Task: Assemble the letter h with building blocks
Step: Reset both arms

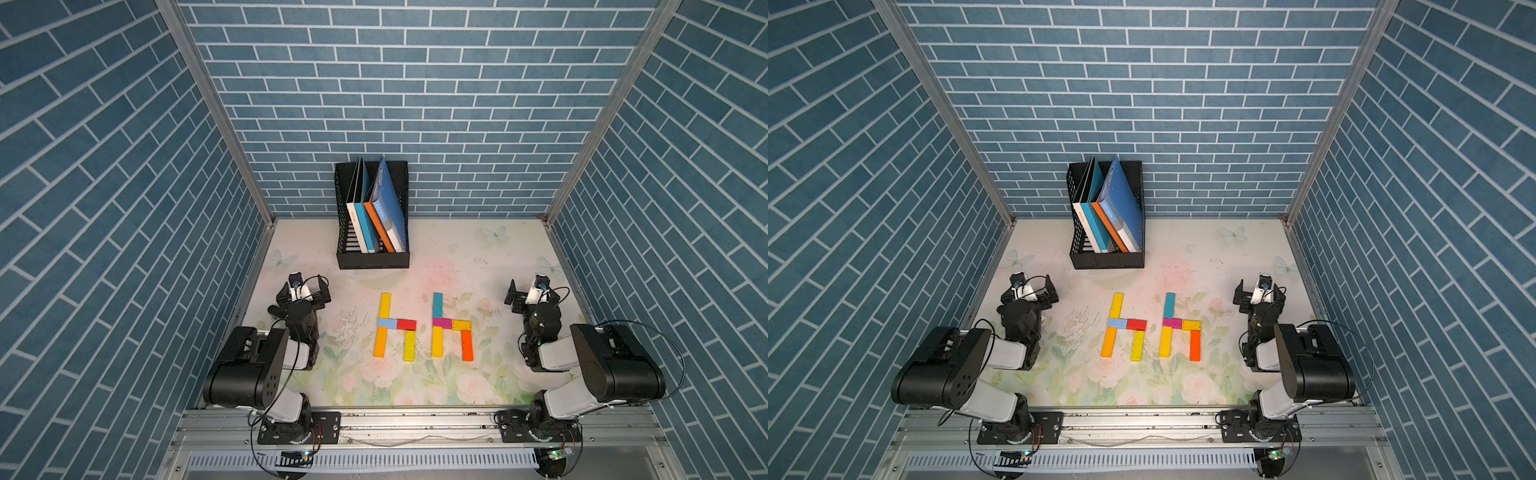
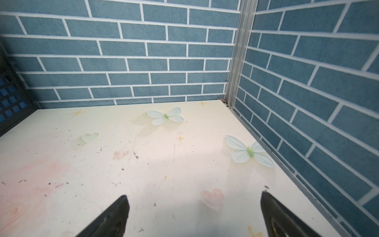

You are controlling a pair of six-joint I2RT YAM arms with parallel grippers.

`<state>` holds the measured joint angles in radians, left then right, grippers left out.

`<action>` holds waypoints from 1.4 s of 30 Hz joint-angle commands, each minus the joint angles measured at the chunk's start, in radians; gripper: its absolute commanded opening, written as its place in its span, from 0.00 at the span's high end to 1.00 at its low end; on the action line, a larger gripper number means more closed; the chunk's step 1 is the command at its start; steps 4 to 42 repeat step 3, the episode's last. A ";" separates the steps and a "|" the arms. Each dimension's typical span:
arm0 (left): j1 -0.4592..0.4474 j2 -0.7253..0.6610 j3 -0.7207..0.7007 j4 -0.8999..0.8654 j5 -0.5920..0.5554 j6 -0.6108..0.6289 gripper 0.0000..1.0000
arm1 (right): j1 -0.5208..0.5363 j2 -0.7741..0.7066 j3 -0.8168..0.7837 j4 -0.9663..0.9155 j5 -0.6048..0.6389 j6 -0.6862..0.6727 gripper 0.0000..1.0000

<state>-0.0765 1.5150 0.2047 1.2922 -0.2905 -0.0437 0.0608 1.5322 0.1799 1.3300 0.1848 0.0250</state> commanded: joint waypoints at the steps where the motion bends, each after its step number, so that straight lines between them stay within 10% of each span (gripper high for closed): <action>1: -0.002 0.001 -0.003 0.010 0.009 0.011 0.00 | -0.004 0.009 0.032 -0.012 -0.027 -0.020 0.01; 42: 0.000 0.001 -0.003 0.011 0.010 0.012 0.00 | -0.003 0.000 0.008 0.022 -0.028 -0.026 0.01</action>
